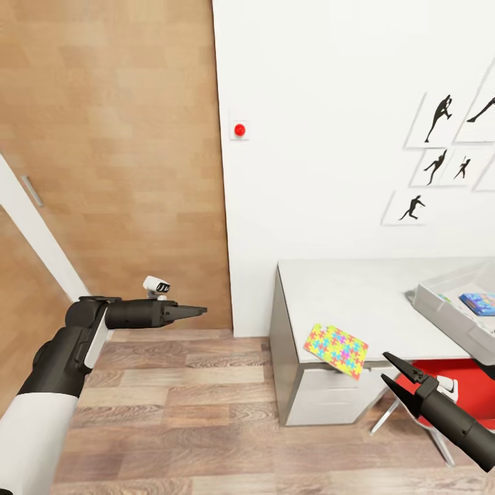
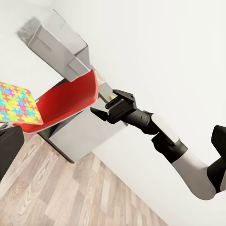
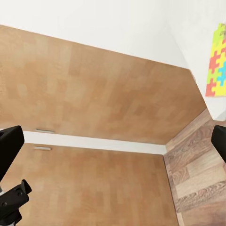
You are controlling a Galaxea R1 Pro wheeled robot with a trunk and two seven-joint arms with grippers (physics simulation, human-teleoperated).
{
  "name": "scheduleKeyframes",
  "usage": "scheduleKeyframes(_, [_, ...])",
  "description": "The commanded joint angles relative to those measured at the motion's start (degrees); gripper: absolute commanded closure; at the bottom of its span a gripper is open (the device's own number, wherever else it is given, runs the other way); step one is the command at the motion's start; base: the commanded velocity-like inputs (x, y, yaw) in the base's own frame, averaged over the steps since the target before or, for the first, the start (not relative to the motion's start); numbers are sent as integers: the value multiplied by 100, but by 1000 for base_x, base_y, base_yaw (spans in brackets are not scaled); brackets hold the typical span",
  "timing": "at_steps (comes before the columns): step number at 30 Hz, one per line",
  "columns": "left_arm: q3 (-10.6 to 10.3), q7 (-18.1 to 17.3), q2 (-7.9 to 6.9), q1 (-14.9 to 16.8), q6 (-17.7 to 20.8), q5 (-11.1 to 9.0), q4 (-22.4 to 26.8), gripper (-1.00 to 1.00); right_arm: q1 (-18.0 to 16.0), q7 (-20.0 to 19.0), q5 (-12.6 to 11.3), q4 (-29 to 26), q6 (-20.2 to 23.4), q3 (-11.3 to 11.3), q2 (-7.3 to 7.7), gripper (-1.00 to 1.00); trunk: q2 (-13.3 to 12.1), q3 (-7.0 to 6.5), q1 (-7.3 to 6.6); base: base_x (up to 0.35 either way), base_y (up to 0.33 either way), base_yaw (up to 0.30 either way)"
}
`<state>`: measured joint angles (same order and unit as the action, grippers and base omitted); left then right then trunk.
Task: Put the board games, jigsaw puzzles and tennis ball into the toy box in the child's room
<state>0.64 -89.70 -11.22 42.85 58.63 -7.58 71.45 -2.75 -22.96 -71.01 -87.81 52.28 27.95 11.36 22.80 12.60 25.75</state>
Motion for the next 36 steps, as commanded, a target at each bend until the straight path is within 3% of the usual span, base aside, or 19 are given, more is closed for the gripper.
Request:
scheduleKeyframes(1, [-2, -21, 1, 5, 61, 0, 1, -100, -6, -31, 26, 1, 28, 9, 0, -100, 11, 1, 4, 0, -140, 0])
scheduleKeyframes(13, [5, -30, -9, 5, 61, 2, 1, -100, -6, -27, 26, 1, 28, -1, -1, -100, 11, -113, 4, 0, -86, 0])
scheduleKeyframes(36, [8, -30, -8, 5, 61, -2, 8, -100, -6, -24, 32, -8, 19, -96, -2, -100, 11, -332, 4, 0, -244, 0])
